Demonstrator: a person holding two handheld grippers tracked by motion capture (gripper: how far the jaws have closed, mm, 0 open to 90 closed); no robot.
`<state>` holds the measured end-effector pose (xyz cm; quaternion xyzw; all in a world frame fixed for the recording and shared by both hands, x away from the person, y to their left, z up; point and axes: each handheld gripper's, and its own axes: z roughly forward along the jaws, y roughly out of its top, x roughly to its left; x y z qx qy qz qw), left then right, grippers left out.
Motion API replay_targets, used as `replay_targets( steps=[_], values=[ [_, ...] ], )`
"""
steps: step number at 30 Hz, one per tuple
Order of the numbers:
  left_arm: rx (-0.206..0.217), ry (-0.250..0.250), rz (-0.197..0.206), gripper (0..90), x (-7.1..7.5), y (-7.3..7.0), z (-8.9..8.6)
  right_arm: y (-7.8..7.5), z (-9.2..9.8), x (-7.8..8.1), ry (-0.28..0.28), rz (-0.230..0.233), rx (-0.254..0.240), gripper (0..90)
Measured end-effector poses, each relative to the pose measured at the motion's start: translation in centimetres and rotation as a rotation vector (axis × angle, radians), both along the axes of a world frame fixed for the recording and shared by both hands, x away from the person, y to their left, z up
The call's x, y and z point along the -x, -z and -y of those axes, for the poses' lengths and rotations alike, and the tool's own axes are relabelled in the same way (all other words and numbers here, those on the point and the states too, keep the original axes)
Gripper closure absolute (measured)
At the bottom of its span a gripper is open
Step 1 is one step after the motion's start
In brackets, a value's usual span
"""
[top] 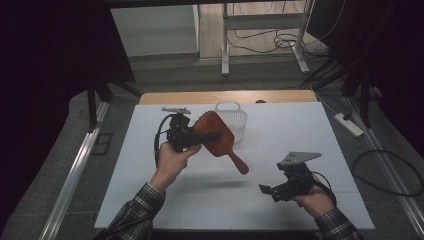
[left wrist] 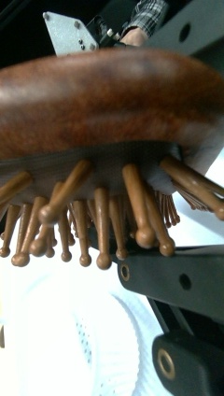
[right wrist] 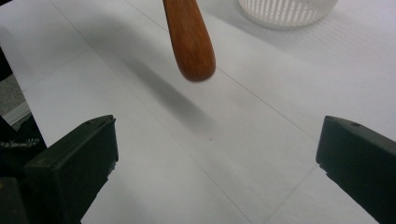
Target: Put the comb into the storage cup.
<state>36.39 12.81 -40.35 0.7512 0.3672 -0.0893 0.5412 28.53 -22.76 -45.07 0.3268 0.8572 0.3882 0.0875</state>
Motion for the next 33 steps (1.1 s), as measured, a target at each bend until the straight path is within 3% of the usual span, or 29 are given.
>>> replay_targets(
  steps=[18, 33],
  values=[
    [-0.008, -0.056, 0.002, 54.1, -1.6, -0.9, -1.4, 0.1, 3.0, 0.9, 0.065, -0.006, 0.03, 0.0],
    [-0.01, -0.107, 0.01, 54.1, -3.1, -2.3, -2.4, 0.4, 5.6, 1.9, 0.16, -0.012, 0.059, 0.0]
  ],
)
